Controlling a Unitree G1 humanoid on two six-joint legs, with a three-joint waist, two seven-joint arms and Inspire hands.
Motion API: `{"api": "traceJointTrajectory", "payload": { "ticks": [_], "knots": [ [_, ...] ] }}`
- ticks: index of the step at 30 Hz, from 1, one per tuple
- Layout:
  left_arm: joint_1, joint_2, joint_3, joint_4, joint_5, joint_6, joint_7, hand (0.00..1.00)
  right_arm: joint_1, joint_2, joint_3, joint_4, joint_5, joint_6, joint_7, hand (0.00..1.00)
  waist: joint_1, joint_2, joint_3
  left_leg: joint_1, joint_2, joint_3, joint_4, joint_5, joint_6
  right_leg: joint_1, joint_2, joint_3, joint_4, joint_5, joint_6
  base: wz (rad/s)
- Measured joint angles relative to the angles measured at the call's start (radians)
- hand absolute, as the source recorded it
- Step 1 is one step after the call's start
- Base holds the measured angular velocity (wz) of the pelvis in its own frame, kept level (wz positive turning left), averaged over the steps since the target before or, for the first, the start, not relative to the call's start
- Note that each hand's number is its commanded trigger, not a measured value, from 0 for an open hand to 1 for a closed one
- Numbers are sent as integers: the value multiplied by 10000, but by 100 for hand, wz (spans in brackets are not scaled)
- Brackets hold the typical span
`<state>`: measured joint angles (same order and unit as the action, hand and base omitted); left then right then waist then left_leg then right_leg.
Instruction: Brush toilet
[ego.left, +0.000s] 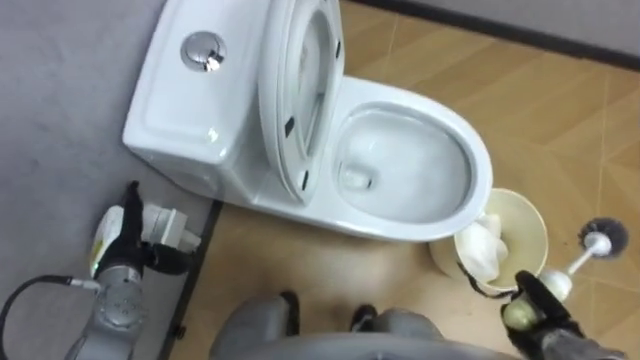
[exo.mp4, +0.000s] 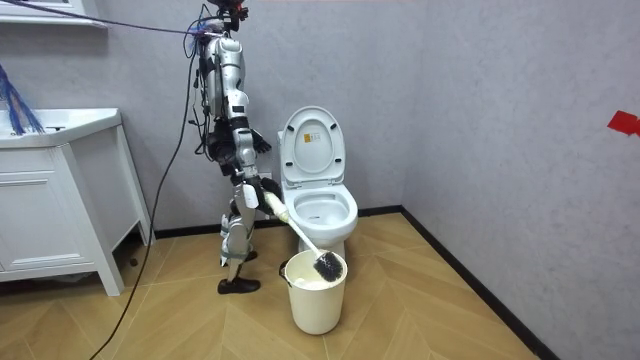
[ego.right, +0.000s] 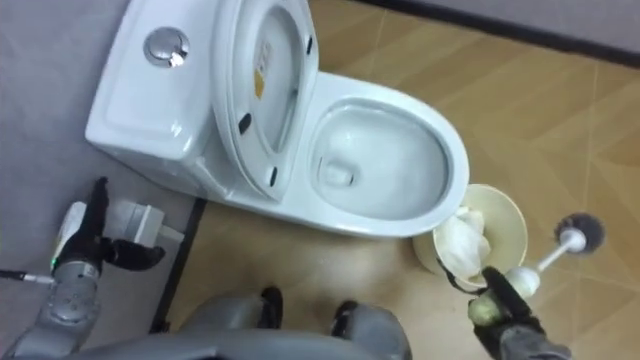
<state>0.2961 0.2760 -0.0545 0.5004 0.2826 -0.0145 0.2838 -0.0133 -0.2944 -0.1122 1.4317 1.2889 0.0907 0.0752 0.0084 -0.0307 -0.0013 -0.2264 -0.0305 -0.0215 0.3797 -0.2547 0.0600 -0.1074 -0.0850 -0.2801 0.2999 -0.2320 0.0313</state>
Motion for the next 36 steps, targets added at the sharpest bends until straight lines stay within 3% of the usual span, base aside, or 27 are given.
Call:
{"api": "traceJointTrajectory", "payload": {
  "ticks": [2, 7, 12, 15, 17, 22, 28, 36],
  "knots": [
    [338, -195, 148, -247, 464, 54, -29, 0, 253, 172, -128, -141, -5, -2, -43, 100, -21, -116, -12, 554, -30, -67, -289, 17, -21, 614, 0, -221, -339, 32, 26, 9],
    [689, -246, 407, -1478, 830, 77, -18, 0, 397, 241, -200, -525, -411, -67, -70, 100, 25, -370, 15, 1177, -14, -155, -523, 15, -75, 1326, 51, -506, -671, 46, 8, 7],
    [943, -318, 566, -2609, 1332, 122, 409, 0, 450, 251, -171, -1272, -1281, -165, -121, 100, 162, -370, 45, 1370, 11, -198, -594, 23, -106, 1605, 154, -529, -1019, 221, 6, -1],
    [944, -284, 564, -3587, 2141, 11, 689, 0, 419, 244, -174, -1703, -2243, -351, -259, 100, 276, -408, 70, 1473, -1, -252, -625, 45, -124, 1770, 165, -545, -1150, 247, 1, 3],
    [923, -232, 626, -3948, 2828, -326, 1069, 0, 382, 241, -173, -1997, -3078, -508, -336, 100, 275, -400, 75, 1691, -6, -265, -738, 52, -133, 1932, 164, -559, -1165, 250, 3, 0],
    [851, -137, 616, -4111, 3677, -705, 1489, 0, 222, 204, 237, -2375, -4841, -764, -390, 100, 281, -411, 76, 1759, -14, -254, -775, 67, -160, 1934, 186, -532, -1153, 250, 2, -2],
    [778, -131, 582, -4110, 4094, -812, 1580, 0, -63, 203, 874, -2378, -7799, -928, -183, 100, 286, -471, 145, 2014, 26, -155, -933, 77, -172, 2085, 187, -446, -1192, 250, 3, -4],
    [703, -93, -27, -4095, 4295, -825, 1351, 0, -67, 174, 924, -2847, -10577, -1181, 148, 100, 211, -336, 71, 2151, 13, -17, -1060, 99, -143, 2074, 154, -71, -1195, 249, 4, -6]
  ]
}}
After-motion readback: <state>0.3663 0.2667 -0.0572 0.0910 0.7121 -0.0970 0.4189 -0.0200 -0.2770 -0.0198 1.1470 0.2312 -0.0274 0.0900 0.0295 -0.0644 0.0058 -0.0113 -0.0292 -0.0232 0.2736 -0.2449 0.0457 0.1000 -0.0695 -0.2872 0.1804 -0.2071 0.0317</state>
